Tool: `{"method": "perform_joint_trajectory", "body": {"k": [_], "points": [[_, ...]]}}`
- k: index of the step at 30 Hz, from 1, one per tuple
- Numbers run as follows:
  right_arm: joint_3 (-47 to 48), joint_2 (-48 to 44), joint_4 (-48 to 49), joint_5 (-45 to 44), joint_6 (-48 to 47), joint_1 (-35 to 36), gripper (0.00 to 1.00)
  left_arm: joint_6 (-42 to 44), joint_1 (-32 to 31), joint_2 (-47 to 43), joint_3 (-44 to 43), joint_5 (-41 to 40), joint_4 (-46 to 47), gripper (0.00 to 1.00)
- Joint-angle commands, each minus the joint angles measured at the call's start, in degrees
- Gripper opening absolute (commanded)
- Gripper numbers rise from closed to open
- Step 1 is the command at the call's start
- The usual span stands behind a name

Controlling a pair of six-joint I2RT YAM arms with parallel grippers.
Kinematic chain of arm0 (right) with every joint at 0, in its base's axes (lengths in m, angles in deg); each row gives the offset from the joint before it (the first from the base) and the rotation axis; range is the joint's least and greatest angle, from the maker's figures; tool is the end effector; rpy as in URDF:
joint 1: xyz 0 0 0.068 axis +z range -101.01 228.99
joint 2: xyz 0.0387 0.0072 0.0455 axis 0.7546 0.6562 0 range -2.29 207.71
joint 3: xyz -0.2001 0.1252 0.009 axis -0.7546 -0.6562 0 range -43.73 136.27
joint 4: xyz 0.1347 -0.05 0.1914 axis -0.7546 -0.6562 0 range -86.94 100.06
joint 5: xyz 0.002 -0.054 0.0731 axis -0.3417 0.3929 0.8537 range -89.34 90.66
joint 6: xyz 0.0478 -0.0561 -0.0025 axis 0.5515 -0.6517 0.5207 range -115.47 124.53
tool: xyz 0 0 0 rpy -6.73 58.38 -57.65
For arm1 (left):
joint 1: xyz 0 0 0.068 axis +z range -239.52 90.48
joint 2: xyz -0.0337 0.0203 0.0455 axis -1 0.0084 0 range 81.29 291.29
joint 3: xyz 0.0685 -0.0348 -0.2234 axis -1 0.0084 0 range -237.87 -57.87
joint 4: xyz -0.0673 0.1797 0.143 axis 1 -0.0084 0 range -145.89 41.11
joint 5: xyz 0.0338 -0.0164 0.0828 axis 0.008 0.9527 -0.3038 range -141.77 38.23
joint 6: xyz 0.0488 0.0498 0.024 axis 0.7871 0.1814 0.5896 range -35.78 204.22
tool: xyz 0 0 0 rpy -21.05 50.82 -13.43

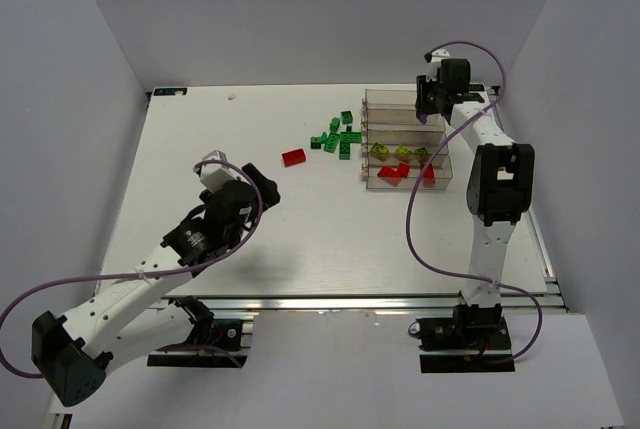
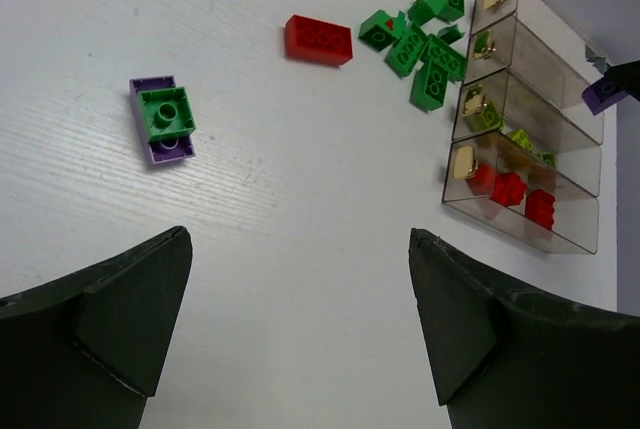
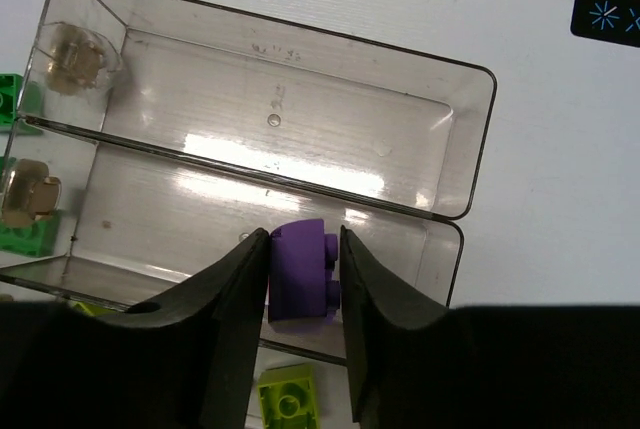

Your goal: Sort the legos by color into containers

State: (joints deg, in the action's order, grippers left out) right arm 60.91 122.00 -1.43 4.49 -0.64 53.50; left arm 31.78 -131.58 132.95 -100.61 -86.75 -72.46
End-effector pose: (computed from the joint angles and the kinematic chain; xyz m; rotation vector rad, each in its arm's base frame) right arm 0.4899 0.0427 0.2123 -0.2180 2.1023 0.0638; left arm 0.1815 -0.1163 0.2489 -0.5300 1.9779 -0.3816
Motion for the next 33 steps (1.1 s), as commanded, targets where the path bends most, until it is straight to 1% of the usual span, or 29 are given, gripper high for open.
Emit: {"method": "perform_joint_trajectory", "body": {"k": [1,2,3,8,9,11,12,13,14,15,16,17,18,19,20,21,23,24,25,26,27,28,29,31,33], "points": [[2.33,0.95,3.75,-1.81,-1.60,-0.21,0.42,-3.10,0.40,-0.07,-0.24,-1.05,-3.67,0.98],[2.15,1.04,3.84,-2.16,-1.69,-0.29,0.44,-3.19,0.49,0.54,-0.41,-0.88,-3.76,0.98],[1.97,1.04,3.93,-2.17,-1.69,-0.29,0.48,-3.19,0.58,0.90,-0.85,-0.70,-3.94,0.98],[2.15,0.60,3.58,-0.85,-1.25,-0.65,0.55,-2.49,2.24,5.02,-3.40,1.23,-6.22,0.98],[2.41,0.43,3.14,-0.06,-1.25,-0.91,0.59,-2.31,2.60,5.55,-3.92,1.75,-6.48,0.98],[3.46,-0.97,0.00,5.72,-2.38,-1.26,0.65,-2.31,4.87,6.35,-4.10,4.03,-6.66,0.98],[3.64,-1.67,-1.51,9.40,-5.43,-1.61,0.70,-2.57,5.76,7.13,-4.19,5.18,-6.92,0.98],[3.90,-3.51,-3.26,19.27,-7.38,-1.87,0.72,-2.57,6.81,7.49,-4.28,6.23,-7.01,0.98],[3.30,-4.57,-5.28,25.11,-9.66,-2.31,0.73,-2.49,9.17,7.84,-4.11,8.77,-6.93,0.98],[1.98,-7.89,-7.39,31.17,-13.16,-3.10,0.71,-2.22,10.41,8.71,-4.02,10.18,-6.58,0.97],[-0.29,-9.92,-6.98,41.76,-13.81,-3.37,0.69,-2.22,12.86,9.16,-3.67,12.81,-6.40,0.94],[-5.27,-11.86,-6.19,45.78,-14.25,-3.63,0.63,-2.05,13.93,9.60,-3.49,14.14,-5.70,0.88],[-7.67,-13.88,-5.31,49.13,-14.69,-3.63,0.58,-1.70,14.90,10.91,-3.40,15.37,-5.26,0.85],[-9.87,-17.29,-4.87,56.47,-15.30,-3.63,0.54,-1.00,15.69,11.79,-3.58,16.25,-4.91,0.81],[-11.81,-18.89,-4.69,58.89,-15.22,-3.63,0.39,-0.64,16.83,12.84,-3.93,17.57,-4.82,0.76],[-15.83,-20.39,-4.34,60.48,-14.70,-3.11,0.31,0.06,17.27,14.16,-4.45,18.10,-4.99,0.70],[-19.72,-24.78,-3.28,63.13,-14.08,-2.50,0.19,0.68,18.24,18.73,-6.90,18.54,-5.86,0.67],[-23.31,-27.58,-3.11,63.22,-14.17,-1.71,0.19,1.72,18.33,20.39,-7.96,18.89,-5.96,0.67],[-24.99,-29.09,-2.49,63.05,-14.43,-1.35,0.22,2.17,18.33,23.28,-8.93,18.99,-6.05,0.67],[-26.66,-30.32,-1.88,62.96,-14.69,-0.83,0.31,2.52,18.42,24.62,-10.68,19.07,-5.79,0.68],[-28.25,-31.64,-1.26,62.87,-14.69,-0.56,0.33,3.22,18.42,25.94,-11.48,19.16,-5.78,0.70],[-30.70,-33.65,-0.39,62.96,-14.52,-0.56,0.34,3.14,18.60,28.73,-12.36,18.64,-5.96,0.75],[-31.51,-34.37,-0.12,62.96,-14.08,-0.47,0.36,3.23,18.60,30.33,-13.50,18.46,-7.70,0.75],[-33.09,-35.95,-0.11,62.87,-13.47,-0.47,0.37,3.67,18.60,33.92,-16.23,17.76,-8.94,0.77],[-33.71,-36.66,-0.47,62.87,-13.29,-0.47,0.39,3.84,18.60,35.35,-17.28,17.32,-9.21,0.77]]}}
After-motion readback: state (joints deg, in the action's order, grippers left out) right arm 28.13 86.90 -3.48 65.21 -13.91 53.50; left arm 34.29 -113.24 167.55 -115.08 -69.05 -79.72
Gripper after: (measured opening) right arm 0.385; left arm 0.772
